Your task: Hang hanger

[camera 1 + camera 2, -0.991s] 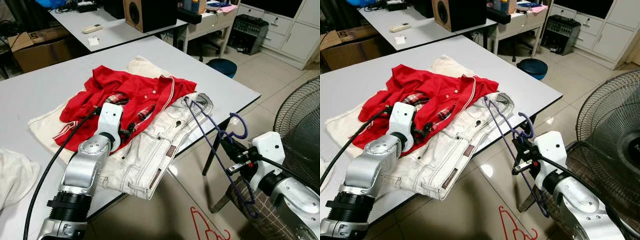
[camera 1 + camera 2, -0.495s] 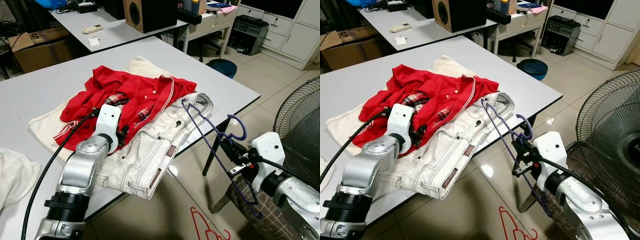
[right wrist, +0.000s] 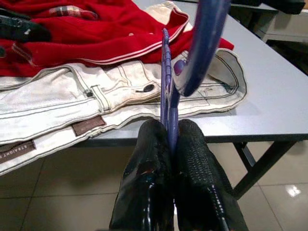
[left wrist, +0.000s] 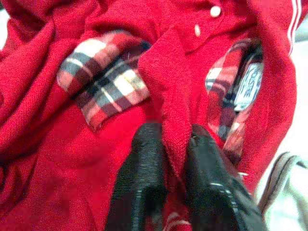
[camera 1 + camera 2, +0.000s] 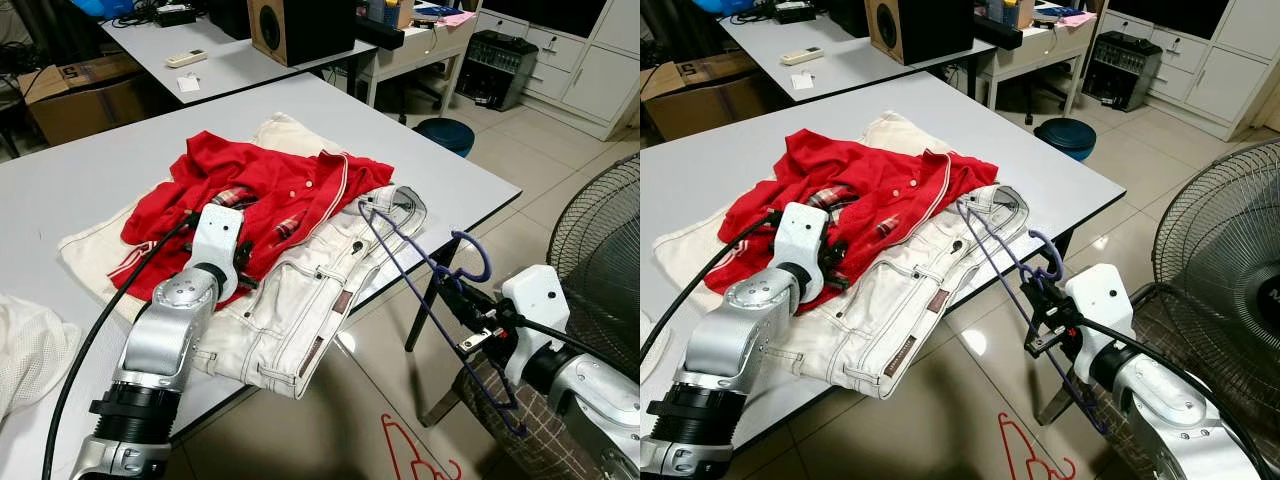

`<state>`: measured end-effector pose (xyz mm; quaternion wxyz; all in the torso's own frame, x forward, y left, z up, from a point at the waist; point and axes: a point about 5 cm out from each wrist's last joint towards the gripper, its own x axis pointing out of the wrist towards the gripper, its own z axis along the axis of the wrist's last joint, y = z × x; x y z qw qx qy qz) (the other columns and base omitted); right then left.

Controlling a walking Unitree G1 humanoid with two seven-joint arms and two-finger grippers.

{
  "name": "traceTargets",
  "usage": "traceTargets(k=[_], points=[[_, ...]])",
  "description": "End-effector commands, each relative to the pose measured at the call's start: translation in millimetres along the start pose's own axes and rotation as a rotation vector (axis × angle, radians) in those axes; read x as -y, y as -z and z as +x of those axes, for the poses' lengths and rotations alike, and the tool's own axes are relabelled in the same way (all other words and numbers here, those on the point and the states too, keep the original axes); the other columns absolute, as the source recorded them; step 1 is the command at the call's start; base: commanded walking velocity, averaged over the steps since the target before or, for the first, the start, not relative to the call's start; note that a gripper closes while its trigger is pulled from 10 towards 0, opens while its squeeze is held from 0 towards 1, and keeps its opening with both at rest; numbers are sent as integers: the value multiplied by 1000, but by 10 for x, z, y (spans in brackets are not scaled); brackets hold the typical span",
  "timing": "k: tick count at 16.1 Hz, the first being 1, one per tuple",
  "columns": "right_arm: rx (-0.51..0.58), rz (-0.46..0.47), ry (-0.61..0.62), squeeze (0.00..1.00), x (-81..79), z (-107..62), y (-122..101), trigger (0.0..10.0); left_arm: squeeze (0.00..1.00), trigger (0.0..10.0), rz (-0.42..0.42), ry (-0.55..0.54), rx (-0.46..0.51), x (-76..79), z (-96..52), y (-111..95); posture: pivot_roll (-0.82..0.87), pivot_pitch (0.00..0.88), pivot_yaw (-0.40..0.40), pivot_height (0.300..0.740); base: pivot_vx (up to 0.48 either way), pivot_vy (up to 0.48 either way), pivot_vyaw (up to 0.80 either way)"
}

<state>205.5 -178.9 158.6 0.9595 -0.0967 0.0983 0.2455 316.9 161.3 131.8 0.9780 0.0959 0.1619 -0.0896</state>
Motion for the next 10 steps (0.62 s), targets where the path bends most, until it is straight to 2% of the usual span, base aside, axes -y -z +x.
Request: traceTargets(k=[1, 2, 5, 6, 8, 10], points=[[10, -3, 5, 0, 28, -24, -15, 10000, 0, 0, 17, -7, 25, 4, 12, -64, -63, 2, 33, 740, 0, 0, 0], [14, -4, 4, 0, 33, -26, -20, 10000, 0, 0, 22, -4, 44, 12, 11, -89, -63, 2, 33, 740, 0, 0, 0], [90, 22, -73, 0, 10, -33, -139, 10000, 0, 0, 66, 64, 278, 116, -24, -443, -61, 0, 35, 740, 0, 0, 0], [101, 23, -91, 0, 0, -32, -165, 10000, 0, 0, 87, 83, 328, 146, -37, -525, -61, 0, 36, 740, 0, 0, 0], [119, 66, -167, 0, -58, 5, -220, 10000, 0, 0, 136, 115, 413, 207, -75, -705, -57, 0, 36, 740, 0, 0, 0], [109, 80, -176, 0, -71, 45, -213, 10000, 0, 0, 149, 134, 441, 232, -99, -760, -55, 0, 35, 740, 0, 0, 0]])
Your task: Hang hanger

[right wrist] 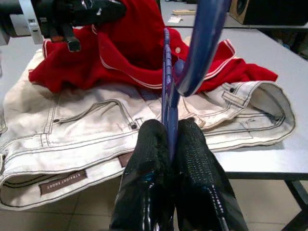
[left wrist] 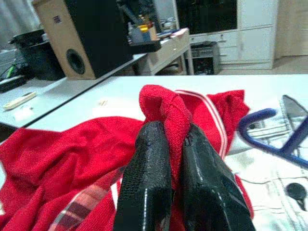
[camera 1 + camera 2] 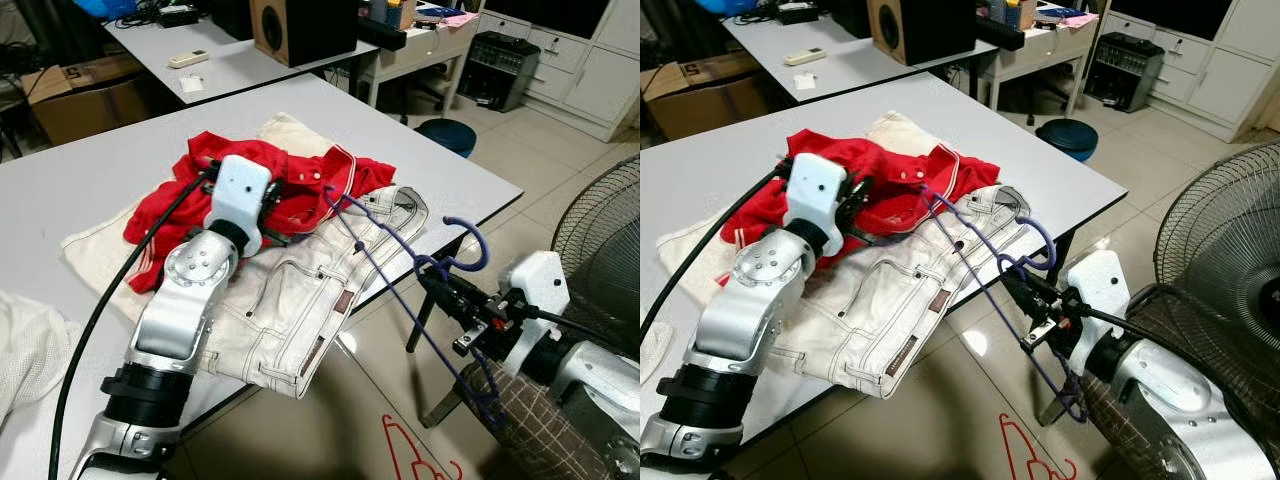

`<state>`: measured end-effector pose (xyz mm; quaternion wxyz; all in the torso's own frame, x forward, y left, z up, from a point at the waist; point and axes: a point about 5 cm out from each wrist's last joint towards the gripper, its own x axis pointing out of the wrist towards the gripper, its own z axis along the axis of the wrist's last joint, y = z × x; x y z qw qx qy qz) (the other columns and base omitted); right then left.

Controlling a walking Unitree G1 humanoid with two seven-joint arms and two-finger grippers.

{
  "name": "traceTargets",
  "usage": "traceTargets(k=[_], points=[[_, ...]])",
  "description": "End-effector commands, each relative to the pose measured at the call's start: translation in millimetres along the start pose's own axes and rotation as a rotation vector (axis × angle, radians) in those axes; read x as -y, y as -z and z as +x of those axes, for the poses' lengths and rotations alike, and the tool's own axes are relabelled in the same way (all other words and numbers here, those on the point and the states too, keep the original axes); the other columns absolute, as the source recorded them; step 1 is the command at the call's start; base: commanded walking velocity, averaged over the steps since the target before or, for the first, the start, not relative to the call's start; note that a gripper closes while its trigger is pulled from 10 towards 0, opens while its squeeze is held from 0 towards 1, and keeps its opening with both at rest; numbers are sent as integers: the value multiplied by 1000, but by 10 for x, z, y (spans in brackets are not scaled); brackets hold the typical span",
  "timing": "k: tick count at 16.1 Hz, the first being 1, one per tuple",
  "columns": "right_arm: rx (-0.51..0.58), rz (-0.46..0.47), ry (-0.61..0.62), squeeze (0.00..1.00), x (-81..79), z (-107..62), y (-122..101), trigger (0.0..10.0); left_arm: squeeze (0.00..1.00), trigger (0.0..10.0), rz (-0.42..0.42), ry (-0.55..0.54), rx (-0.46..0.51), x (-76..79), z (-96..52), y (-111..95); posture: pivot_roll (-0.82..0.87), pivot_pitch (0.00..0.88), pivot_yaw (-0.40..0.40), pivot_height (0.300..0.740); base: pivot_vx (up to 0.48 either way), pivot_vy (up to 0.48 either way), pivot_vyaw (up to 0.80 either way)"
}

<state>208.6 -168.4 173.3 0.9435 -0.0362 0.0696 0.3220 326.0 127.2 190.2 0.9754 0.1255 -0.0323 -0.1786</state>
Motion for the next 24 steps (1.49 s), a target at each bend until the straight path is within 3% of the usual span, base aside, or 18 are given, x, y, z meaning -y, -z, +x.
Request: traceTargets(k=[1, 4, 8, 12, 13, 15, 18, 20, 22, 24], points=[[-4, 15, -15, 0, -10, 48, -15, 10000, 0, 0, 28, 23, 74, 14, 10, -156, -51, 0, 36, 740, 0, 0, 0], [3, 139, 61, 0, 106, 155, 44, 10000, 0, 0, 11, 61, 155, 10, -52, -213, -43, 0, 39, 740, 0, 0, 0], [71, 326, -32, 0, 153, 270, 42, 10000, 0, 0, -1, 167, 230, 55, -132, -280, -35, 0, 49, 740, 0, 0, 0], [124, 615, -95, 0, 343, 313, 69, 10000, 0, 0, 26, 241, 289, 82, -176, -358, -23, 0, 40, 740, 0, 0, 0], [122, 651, -87, 0, 366, 307, 86, 10000, 0, 0, 23, 239, 308, 77, -186, -381, -23, 0, 40, 740, 0, 0, 0], [81, 817, -75, 0, 422, 307, 206, 10000, 0, 0, 13, 247, 339, 88, -211, -424, -23, 0, 35, 740, 0, 0, 0], [14, 748, -225, 0, 252, 193, 197, 10000, 0, 0, 49, 176, 299, 34, -158, -354, -25, 5, 22, 740, 0, 0, 0], [-34, 708, -260, 0, 232, 150, 207, 10000, 0, 0, 40, 200, 313, 62, -157, -375, -27, 7, 24, 740, 0, 0, 0], [-121, 610, -296, 0, 233, 101, 212, 10000, 0, 0, 54, 218, 309, 95, -143, -363, -29, 7, 20, 740, 0, 0, 0], [-141, 623, -256, 0, 300, 106, 242, 10000, 0, 0, 42, 258, 354, 136, -158, -410, -32, 10, 17, 740, 0, 0, 0]])
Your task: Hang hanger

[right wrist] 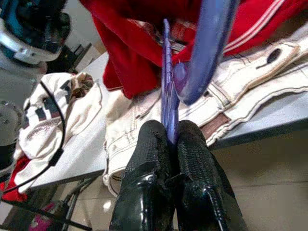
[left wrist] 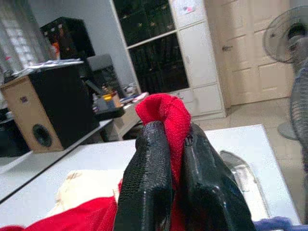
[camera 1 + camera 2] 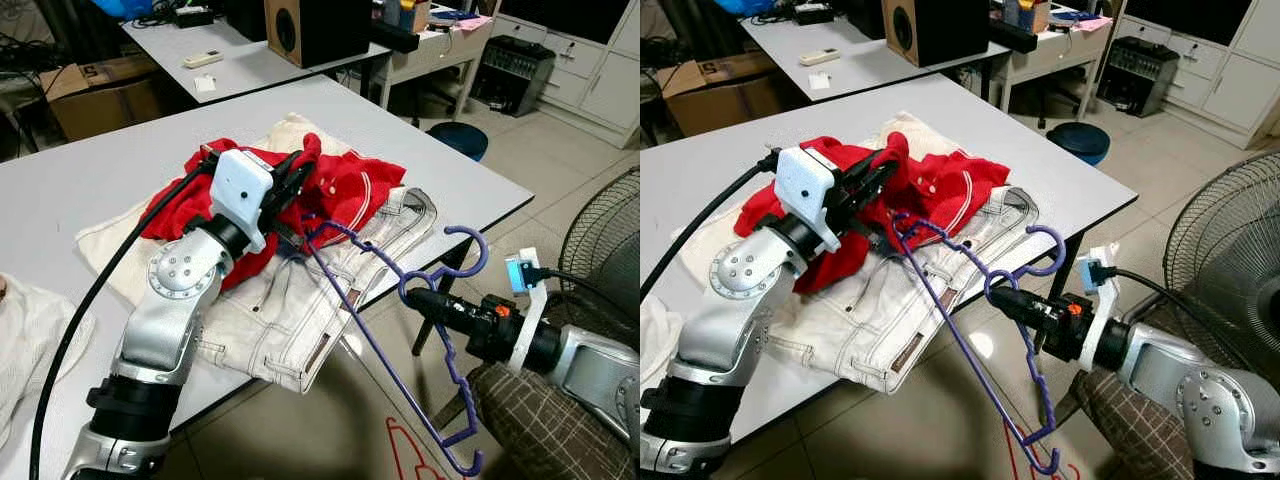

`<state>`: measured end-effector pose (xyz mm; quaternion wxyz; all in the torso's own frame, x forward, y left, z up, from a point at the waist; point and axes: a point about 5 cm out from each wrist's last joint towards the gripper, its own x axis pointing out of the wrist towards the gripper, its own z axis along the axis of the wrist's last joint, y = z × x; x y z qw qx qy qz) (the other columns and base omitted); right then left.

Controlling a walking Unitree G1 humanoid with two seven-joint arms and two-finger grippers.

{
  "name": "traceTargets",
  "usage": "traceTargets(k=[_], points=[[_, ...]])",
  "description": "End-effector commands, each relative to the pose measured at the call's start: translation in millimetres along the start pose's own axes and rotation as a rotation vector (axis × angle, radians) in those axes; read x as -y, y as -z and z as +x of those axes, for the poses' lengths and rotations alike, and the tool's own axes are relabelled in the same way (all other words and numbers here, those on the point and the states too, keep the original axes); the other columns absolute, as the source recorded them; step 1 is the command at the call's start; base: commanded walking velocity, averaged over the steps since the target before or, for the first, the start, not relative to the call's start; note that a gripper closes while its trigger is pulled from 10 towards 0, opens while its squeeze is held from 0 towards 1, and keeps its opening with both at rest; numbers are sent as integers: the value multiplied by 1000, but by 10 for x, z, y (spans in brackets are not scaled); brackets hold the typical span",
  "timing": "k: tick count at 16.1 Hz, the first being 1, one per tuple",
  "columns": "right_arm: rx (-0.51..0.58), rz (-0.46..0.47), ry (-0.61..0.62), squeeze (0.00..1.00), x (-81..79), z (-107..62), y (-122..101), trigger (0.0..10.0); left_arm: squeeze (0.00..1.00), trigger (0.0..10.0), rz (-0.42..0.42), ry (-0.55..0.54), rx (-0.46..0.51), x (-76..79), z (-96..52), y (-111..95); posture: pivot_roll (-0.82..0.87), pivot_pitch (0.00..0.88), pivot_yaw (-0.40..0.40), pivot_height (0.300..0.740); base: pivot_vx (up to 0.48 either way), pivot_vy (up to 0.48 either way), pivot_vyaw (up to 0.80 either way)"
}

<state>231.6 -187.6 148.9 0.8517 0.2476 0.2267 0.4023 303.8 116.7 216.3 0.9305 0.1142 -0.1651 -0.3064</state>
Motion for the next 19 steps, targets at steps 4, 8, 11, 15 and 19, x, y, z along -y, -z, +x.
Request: traceTargets(k=[4, 8, 11, 15, 19], points=[[60, 85, -3, 0, 122, 56, -82, 10000, 0, 0, -47, 181, 144, 199, -14, -229, -25, 14, 12, 740, 0, 0, 0], [105, 203, 32, 0, 278, 91, -69, 10000, 0, 0, -43, 242, 163, 262, -43, -272, -13, 12, 6, 740, 0, 0, 0], [212, 342, 93, 0, 428, 100, -128, 10000, 0, 0, -28, 241, 143, 231, -70, -244, -8, 10, 7, 740, 0, 0, 0], [316, 421, 123, 0, 529, 135, -245, 10000, 0, 0, -37, 276, 130, 273, -87, -210, -11, 12, 13, 740, 0, 0, 0], [494, 553, 177, 0, 664, 165, -480, 10000, 0, 0, -32, 293, 69, 298, -128, -89, -5, 8, 14, 740, 0, 0, 0]])
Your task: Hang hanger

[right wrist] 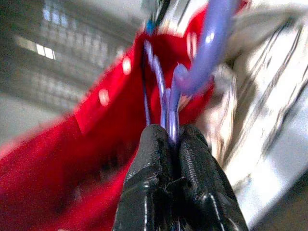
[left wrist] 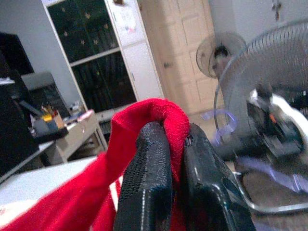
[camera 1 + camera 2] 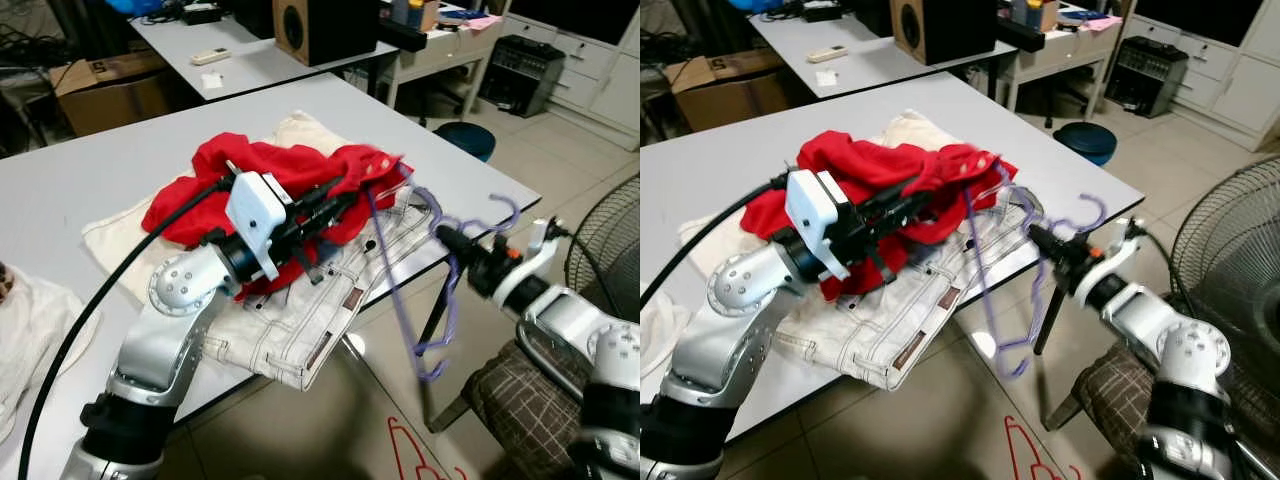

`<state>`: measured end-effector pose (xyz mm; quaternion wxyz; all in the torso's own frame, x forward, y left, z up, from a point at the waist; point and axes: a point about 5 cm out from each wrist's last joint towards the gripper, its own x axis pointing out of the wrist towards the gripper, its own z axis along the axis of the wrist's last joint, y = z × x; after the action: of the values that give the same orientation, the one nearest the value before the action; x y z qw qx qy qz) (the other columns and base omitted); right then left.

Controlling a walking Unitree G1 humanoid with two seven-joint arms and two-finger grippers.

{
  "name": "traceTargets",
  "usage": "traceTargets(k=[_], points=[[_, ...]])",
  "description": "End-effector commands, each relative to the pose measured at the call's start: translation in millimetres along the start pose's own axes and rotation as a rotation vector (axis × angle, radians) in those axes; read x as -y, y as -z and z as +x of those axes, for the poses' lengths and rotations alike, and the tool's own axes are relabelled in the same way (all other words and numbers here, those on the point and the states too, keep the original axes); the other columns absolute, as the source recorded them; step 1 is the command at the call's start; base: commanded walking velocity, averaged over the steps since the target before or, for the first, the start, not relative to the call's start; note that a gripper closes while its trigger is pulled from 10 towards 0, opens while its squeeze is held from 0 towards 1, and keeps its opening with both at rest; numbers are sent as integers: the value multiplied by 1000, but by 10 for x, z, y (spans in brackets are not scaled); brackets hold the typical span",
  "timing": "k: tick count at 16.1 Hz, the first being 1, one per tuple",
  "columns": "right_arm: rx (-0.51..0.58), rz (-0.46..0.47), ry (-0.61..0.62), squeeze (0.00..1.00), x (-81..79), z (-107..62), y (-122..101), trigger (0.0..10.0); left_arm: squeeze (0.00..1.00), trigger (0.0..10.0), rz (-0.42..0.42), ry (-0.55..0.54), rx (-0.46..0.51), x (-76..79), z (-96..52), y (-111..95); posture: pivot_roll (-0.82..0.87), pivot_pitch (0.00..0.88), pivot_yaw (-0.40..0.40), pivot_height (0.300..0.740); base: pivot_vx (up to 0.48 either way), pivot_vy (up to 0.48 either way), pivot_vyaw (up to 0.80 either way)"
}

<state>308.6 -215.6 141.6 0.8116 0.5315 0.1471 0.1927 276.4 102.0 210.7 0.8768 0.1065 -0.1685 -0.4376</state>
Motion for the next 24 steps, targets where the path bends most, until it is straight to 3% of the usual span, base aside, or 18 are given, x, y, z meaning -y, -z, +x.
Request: traceTargets(k=[1, 3, 5, 8, 9, 13, 15, 16, 18, 19, 20, 21, 22, 23, 24], points=[[93, 30, 24, 0, -2, 18, -126, 10000, 0, 0, 11, 29, -47, 37, -17, 74, -4, 7, 17, 740, 0, 0, 0], [197, 71, 81, 0, -29, 150, -234, 10000, 0, 0, 8, 60, -135, 92, -64, 235, -5, 5, 22, 740, 0, 0, 0], [294, 177, 101, 0, -116, 339, -308, 10000, 0, 0, 6, 92, -217, 171, -100, 383, -5, 3, 29, 740, 0, 0, 0], [355, 293, 128, 0, -205, 596, -311, 10000, 0, 0, -30, 153, -212, 288, -87, 396, 3, 6, 26, 740, 0, 0, 0], [365, 356, 141, 0, -242, 727, -271, 10000, 0, 157, -60, 212, -193, 393, -54, 346, 11, 8, 22, 740, 0, 0, 0], [389, 399, 192, 0, -282, 899, -218, 10000, 0, 0, -142, 277, -138, 529, -7, 237, 18, 15, 22, 740, 0, 0, 0], [425, 456, 242, 0, -254, 957, -202, 10000, 0, 1020, -193, 330, -118, 618, 19, 180, 23, 23, 25, 740, 0, 0, 0], [432, 470, 244, 0, -257, 969, -199, 10000, 0, 1020, -206, 336, -115, 634, 26, 172, 23, 23, 25, 740, 0, 0, 0], [441, 518, 214, 0, -317, 1021, -199, 10000, 0, 2471, -205, 350, -180, 681, 50, 266, 31, 26, 24, 740, 0, 0, 0], [441, 533, 204, 0, -341, 1042, -199, 10000, 0, 2471, -195, 348, -219, 694, 53, 323, 31, 26, 24, 740, 0, 0, 0], [414, 515, 173, 0, -414, 1085, -178, 10000, 0, 1333, -172, 297, -258, 664, 73, 423, 31, 24, 23, 740, 0, 0, 0], [277, 277, 85, 0, -587, 1125, -65, 10000, 0, 3804, -73, 93, -309, 433, 125, 543, 37, 21, 15, 740, 0, 0, 0], [225, 189, 55, 0, -634, 1120, -10, 10000, 0, 3804, -43, 27, -312, 348, 134, 553, 37, 21, 15, 740, 0, 0, 0], [168, 119, 21, 0, -647, 1060, 49, 10000, 0, 1216, -17, -29, -304, 244, 116, 529, 37, 20, 14, 740, 0, 0, 0], [120, 76, -10, 0, -651, 990, 104, 10000, 0, 1216, 0, -67, -293, 159, 91, 497, 37, 20, 14, 740, 0, 0, 0]])
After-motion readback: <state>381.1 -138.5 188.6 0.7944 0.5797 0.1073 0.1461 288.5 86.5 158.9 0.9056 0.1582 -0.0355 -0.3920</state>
